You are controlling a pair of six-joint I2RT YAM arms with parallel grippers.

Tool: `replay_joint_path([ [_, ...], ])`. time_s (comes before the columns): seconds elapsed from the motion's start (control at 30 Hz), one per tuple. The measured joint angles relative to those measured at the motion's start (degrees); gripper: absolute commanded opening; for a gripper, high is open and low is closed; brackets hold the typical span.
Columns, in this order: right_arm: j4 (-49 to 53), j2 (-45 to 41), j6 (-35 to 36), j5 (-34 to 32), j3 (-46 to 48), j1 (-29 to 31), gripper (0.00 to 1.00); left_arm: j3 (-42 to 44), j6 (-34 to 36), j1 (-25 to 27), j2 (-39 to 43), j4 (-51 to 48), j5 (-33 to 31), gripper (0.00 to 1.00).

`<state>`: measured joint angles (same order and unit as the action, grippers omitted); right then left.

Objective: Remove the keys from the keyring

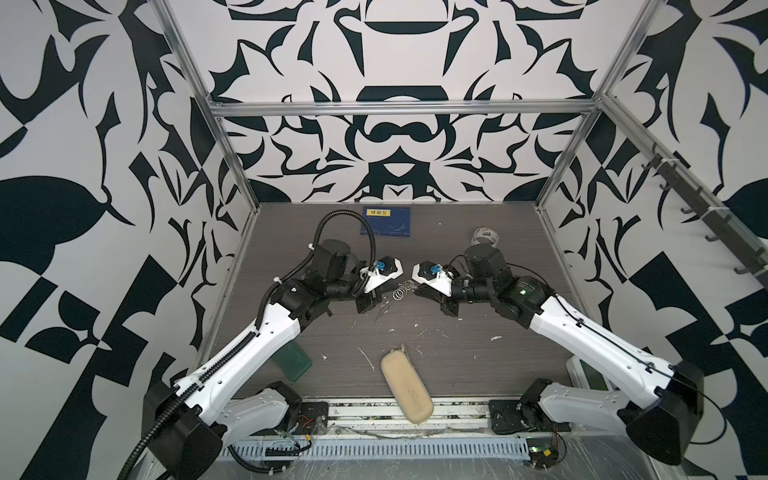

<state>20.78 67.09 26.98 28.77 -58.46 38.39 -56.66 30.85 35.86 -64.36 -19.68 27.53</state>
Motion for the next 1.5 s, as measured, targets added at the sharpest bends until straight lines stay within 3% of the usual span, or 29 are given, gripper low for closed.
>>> replay_joint_path([
  [0.1,-0.44,-0.07,-1.01,0.76,0.35,-0.04,0.02,-0.07,0.68,0.13,0.0,-0.02,-0.28,0.0],
  [0.2,-3.78,-1.22,-2.69,2.19,3.76,-0.13,0.19,-0.04,1.03,0.15,0.2,-0.09,-0.13,0.0],
  [0.33,-4.33,-3.37,-3.76,3.63,6.67,-0.37,0.28,0.07,1.62,-0.42,0.61,-0.92,-1.75,0.0],
  [0.7,-8.22,-7.58,-3.96,5.11,6.43,-0.44,0.22,1.55,3.37,-0.59,2.6,-2.25,-2.67,0.0],
  [1.5,-17.11,4.15,-4.24,12.81,0.63,-0.55,0.2,1.97,5.64,-0.59,3.89,-2.49,1.05,0.0],
])
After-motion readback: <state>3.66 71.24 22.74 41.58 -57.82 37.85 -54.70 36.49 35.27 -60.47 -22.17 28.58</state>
